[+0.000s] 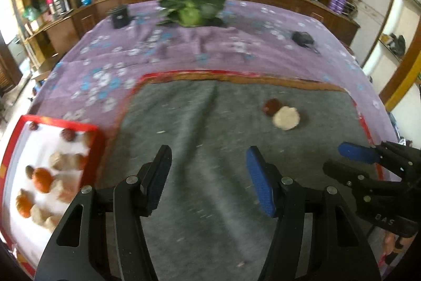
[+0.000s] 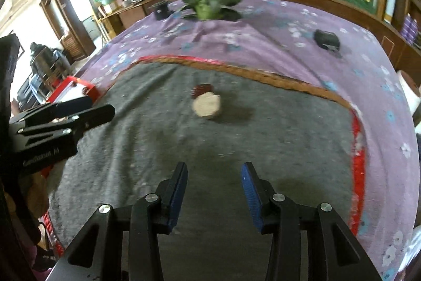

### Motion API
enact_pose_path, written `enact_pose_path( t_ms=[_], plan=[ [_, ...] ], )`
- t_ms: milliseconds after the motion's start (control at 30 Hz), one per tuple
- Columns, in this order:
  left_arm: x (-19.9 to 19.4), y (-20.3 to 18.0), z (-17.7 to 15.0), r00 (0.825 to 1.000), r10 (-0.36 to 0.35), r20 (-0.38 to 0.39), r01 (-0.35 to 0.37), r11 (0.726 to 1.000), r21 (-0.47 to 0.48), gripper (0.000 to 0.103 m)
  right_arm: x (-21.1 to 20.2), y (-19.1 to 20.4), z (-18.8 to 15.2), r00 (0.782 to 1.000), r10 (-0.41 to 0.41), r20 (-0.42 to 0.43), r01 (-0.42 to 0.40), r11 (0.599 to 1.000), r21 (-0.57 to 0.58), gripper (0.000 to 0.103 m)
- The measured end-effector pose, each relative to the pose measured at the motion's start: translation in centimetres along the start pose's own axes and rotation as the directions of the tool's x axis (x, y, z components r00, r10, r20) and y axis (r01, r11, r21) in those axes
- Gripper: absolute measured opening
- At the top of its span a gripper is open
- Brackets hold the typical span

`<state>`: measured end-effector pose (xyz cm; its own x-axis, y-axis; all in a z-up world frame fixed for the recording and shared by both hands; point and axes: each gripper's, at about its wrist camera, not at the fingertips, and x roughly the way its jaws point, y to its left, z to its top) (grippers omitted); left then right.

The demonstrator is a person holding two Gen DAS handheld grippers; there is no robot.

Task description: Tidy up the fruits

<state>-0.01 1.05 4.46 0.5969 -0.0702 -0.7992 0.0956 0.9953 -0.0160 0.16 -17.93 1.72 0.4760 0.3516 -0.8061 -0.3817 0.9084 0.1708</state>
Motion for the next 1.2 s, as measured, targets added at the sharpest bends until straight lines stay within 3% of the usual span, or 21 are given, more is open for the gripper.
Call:
enact_pose_path(
  t_ms=[200, 467, 533, 633, 900, 967, 1200],
  plan=[
    [1.6, -1.8, 1.0, 0.999, -0.031, -0.036, 0.032, 0.999, 0.018, 0.059, 0.5, 0.0, 1.6, 0.999, 0.02, 0.025, -0.019, 0.999, -0.044, 0.042],
    [1.8, 0.4, 1.6, 1.0, 0.003, -0.03, -0.003, 1.0, -0.007, 0.059, 3.7, 2.4, 4.4, 0.999, 0.001, 0.032, 0.005, 0.982, -0.191, 0.042],
    [2.1, 0.5, 1.8, 0.999, 0.006, -0.033, -0.006, 1.0, -0.005, 0.059, 4.6, 2.7, 5.0, 1.0, 0.024, 0.016, -0.021, 0.978, -0.207, 0.042],
    [2.5, 0.1, 2.1, 0.999, -0.011, -0.036, 0.011, 1.0, 0.015, 0.059, 5.9, 2.8, 5.0, 0.999, -0.017, -0.027, 0.011, 0.975, -0.223, 0.027],
    [4.2, -2.8, 3.4, 0.994, -0.101, -0.05, 0.107, 0.985, 0.137, 0.059, 1.9, -0.9, 3.5, 1.0, -0.023, 0.012, 0.024, 0.991, -0.13, 0.027],
    [4.9, -3.6, 3.6, 0.991, -0.12, -0.066, 0.129, 0.978, 0.163, 0.059, 1.7, -1.9, 3.1, 0.999, -0.049, 0.005, 0.049, 0.993, -0.11, 0.027],
    [6.9, -5.5, 4.1, 0.978, -0.183, -0.101, 0.201, 0.956, 0.215, 0.059, 1.7, -3.3, 2.1, 1.0, -0.025, 0.002, 0.025, 0.998, -0.063, 0.027]
  ],
)
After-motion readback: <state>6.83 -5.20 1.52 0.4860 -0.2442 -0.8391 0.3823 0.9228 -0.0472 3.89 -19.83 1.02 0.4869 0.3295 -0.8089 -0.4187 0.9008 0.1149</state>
